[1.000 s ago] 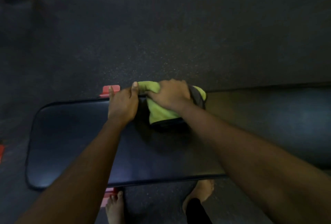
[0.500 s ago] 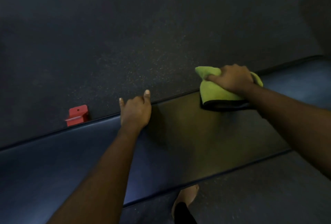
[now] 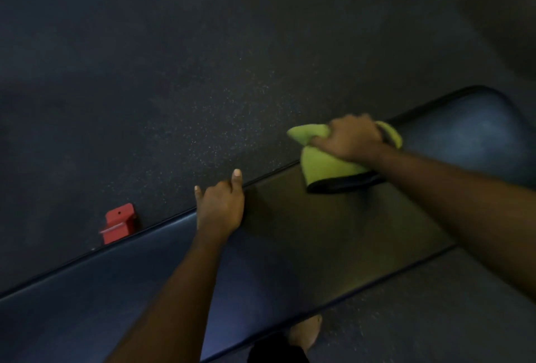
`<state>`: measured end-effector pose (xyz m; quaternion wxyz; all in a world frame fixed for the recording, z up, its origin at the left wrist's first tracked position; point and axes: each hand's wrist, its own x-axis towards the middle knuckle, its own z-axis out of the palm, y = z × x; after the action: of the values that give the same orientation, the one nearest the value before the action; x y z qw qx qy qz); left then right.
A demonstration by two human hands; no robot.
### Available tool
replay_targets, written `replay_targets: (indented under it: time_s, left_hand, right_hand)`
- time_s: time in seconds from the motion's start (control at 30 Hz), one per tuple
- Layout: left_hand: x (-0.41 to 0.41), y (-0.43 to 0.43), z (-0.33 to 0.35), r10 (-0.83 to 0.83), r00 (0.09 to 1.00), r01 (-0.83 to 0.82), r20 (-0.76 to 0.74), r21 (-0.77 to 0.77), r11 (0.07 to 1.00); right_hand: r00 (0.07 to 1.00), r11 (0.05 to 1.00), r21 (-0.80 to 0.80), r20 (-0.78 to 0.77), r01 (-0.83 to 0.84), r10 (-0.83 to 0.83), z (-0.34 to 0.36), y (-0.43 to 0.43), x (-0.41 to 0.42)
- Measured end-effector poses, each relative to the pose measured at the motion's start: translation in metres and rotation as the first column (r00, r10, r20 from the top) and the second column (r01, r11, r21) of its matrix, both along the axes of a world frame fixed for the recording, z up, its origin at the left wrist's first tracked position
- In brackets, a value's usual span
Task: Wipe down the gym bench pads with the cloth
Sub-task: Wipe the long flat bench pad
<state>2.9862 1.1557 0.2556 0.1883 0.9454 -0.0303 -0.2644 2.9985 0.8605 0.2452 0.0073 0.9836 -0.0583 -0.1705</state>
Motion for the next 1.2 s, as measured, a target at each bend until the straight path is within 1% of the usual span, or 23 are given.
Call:
replay_targets:
  time_s: [0.03,0.1,0.17,0.23,0.33,0.4,0.43,0.5,0.53,0.6,0.67,0.73,0.8,0.87,0.93,1.0,1.1,1.2]
  left_hand:
    - [0.002,-0.011,0.001,-0.02,1.0,0.02,-0.008,-0.008,1.0]
    - [0.001,-0.024,0.0,-0.055,0.998,0.054,-0.034,-0.023,0.998]
    - [0.004,-0.041,0.003,-0.096,0.994,0.094,-0.044,-0.044,0.995]
    - [0.006,-0.057,0.005,-0.114,0.992,0.11,-0.06,-0.074,0.991]
    - [0.012,-0.08,0.01,-0.081,0.994,0.073,-0.076,-0.097,0.993]
    - [0.016,-0.097,0.009,-0.091,0.99,0.078,-0.106,-0.126,0.989]
    - [0.017,-0.106,0.008,-0.105,0.988,0.089,-0.115,-0.138,0.986]
    - [0.02,-0.127,0.009,-0.127,0.981,0.101,-0.147,-0.171,0.98]
    - [0.023,-0.139,0.008,-0.152,0.975,0.121,-0.164,-0.187,0.975]
    - [0.026,-0.159,0.008,-0.205,0.961,0.164,-0.184,-0.214,0.963]
    - [0.029,-0.177,0.009,-0.245,0.948,0.195,-0.201,-0.24,0.951]
    - [0.033,-0.188,0.007,-0.276,0.942,0.228,-0.19,-0.242,0.943]
    - [0.034,-0.201,0.004,-0.294,0.941,0.252,-0.167,-0.232,0.94]
    - [0.031,-0.217,0.001,-0.282,0.948,0.245,-0.146,-0.229,0.942]
    - [0.029,-0.233,-0.001,-0.271,0.955,0.238,-0.122,-0.235,0.943]
    - [0.026,-0.255,-0.001,-0.278,0.955,0.249,-0.099,-0.235,0.94]
    - [0.017,-0.292,0.001,-0.294,0.954,0.27,-0.064,-0.244,0.931]
    - [0.008,-0.325,0.001,-0.295,0.954,0.277,-0.05,-0.226,0.934]
  right_hand:
    - [0.997,0.997,-0.036,-0.02,0.069,-0.069,0.004,-0.031,0.0]
    - [0.987,0.989,-0.06,-0.073,0.137,-0.141,0.007,-0.065,0.0]
    - [0.979,0.983,-0.06,-0.099,0.171,-0.176,0.002,-0.057,0.006]
    - [0.985,0.991,-0.034,-0.107,0.132,-0.135,0.001,-0.025,0.009]
    - [1.0,0.997,0.075,-0.02,-0.016,0.017,0.005,0.013,0.001]
    - [0.997,0.988,0.134,0.003,-0.074,0.074,0.005,0.002,-0.004]
    - [0.997,0.988,0.13,-0.001,-0.078,0.079,0.004,-0.012,-0.005]
    - [0.999,0.998,0.069,-0.032,-0.013,0.015,0.0,-0.058,-0.002]
    - [0.997,0.998,0.018,-0.051,0.056,-0.055,0.001,-0.088,-0.001]
    - [0.983,0.982,-0.065,-0.035,0.177,-0.179,0.005,-0.136,-0.002]
    - [0.966,0.961,-0.112,-0.033,0.252,-0.257,0.004,-0.151,0.0]
    - [0.967,0.964,-0.13,-0.068,0.234,-0.244,0.001,-0.129,0.008]
    - [0.981,0.983,-0.06,-0.081,0.174,-0.178,0.0,-0.103,0.006]
    - [0.99,0.991,0.024,-0.051,0.134,-0.133,0.0,-0.105,0.0]
    - [0.992,0.989,0.073,-0.027,0.125,-0.124,-0.001,-0.125,-0.001]
    - [0.988,0.985,0.072,-0.03,0.154,-0.152,-0.004,-0.154,-0.001]
    - [0.978,0.978,0.02,0.001,0.208,-0.208,-0.003,-0.204,-0.006]
    - [0.949,0.948,0.07,0.035,0.31,-0.313,0.001,-0.246,-0.018]
